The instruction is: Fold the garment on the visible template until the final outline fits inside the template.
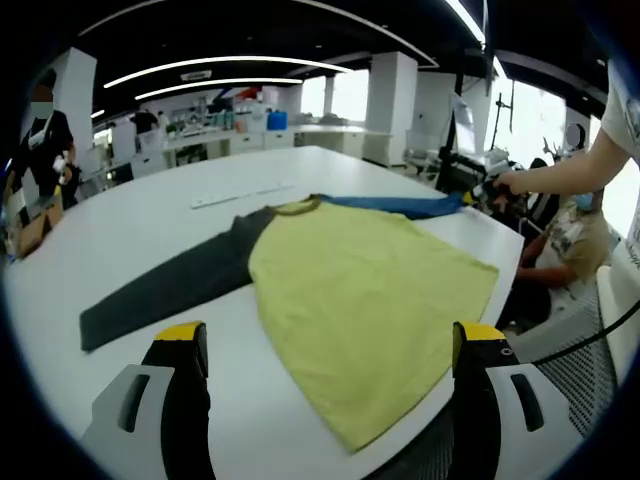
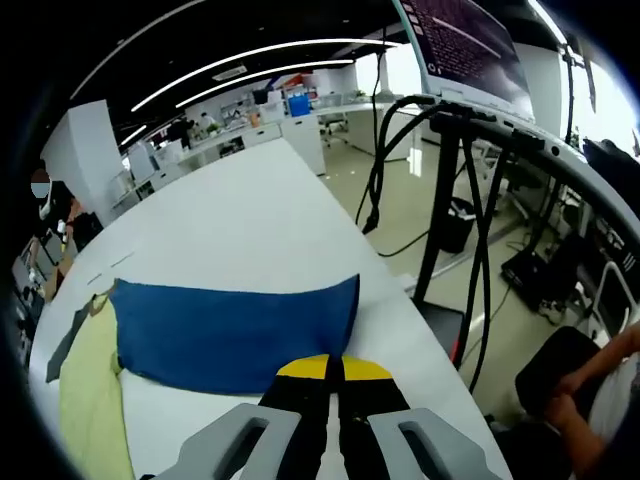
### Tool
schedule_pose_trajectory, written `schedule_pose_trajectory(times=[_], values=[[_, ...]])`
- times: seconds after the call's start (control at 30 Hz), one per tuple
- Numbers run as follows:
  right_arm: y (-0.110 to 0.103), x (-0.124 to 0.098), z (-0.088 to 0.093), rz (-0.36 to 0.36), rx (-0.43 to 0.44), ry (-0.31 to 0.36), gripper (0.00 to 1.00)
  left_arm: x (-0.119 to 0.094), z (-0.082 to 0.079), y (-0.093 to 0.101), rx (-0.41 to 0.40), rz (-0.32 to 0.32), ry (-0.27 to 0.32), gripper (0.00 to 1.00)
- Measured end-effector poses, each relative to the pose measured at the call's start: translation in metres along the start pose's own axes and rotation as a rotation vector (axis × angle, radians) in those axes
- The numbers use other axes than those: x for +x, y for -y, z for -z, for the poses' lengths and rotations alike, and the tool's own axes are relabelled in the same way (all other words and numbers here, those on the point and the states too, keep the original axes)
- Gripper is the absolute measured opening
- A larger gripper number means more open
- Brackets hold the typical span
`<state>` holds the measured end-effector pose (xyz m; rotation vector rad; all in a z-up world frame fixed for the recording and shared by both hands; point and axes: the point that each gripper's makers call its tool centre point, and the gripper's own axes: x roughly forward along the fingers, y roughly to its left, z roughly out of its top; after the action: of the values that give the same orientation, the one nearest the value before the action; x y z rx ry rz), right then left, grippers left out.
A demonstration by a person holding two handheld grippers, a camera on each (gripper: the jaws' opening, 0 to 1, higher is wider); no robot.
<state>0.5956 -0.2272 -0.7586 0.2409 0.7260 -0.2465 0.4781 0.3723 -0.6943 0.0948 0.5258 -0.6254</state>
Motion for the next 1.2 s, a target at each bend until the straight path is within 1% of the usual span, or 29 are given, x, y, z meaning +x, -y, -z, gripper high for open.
schedule_pose_trajectory(times=[0.17, 0.2, 0.4, 0.53, 0.7, 0.77, 0.9, 1.1, 1.2], values=[[-0.005, 0.001, -0.009, -0.031, -0.002, 0.018, 0.00, 0.000, 0.000, 0.002, 0.001, 0.004, 0.002, 0.99], [-0.013, -0.003, -0.010, -0.040, -0.014, 0.026, 0.00, 0.000, 0.000, 0.002, 0.000, 0.004, 0.004, 0.99], [-0.027, -0.001, -0.020, -0.078, -0.029, 0.051, 0.00, -0.002, -0.003, -0.001, 0.002, -0.004, 0.021, 0.99], [-0.045, -0.004, -0.023, -0.107, -0.046, 0.068, 0.00, -0.002, -0.005, -0.003, 0.006, -0.005, 0.028, 0.99], [-0.077, -0.013, -0.025, -0.151, -0.044, 0.102, 0.00, -0.003, -0.006, -0.002, 0.009, -0.002, 0.031, 0.99], [-0.083, -0.015, -0.026, -0.160, -0.050, 0.110, 0.00, -0.003, -0.007, -0.002, 0.008, 0.001, 0.036, 0.99], [-0.104, -0.018, -0.029, -0.194, -0.053, 0.128, 0.00, -0.004, -0.006, -0.001, 0.011, 0.005, 0.034, 0.99], [-0.123, -0.016, -0.031, -0.219, -0.070, 0.133, 0.00, -0.004, -0.010, 0.001, 0.003, 0.014, 0.056, 0.99], [-0.135, -0.016, -0.031, -0.244, -0.065, 0.133, 0.00, -0.004, -0.011, 0.002, 0.010, 0.014, 0.057, 0.99]])
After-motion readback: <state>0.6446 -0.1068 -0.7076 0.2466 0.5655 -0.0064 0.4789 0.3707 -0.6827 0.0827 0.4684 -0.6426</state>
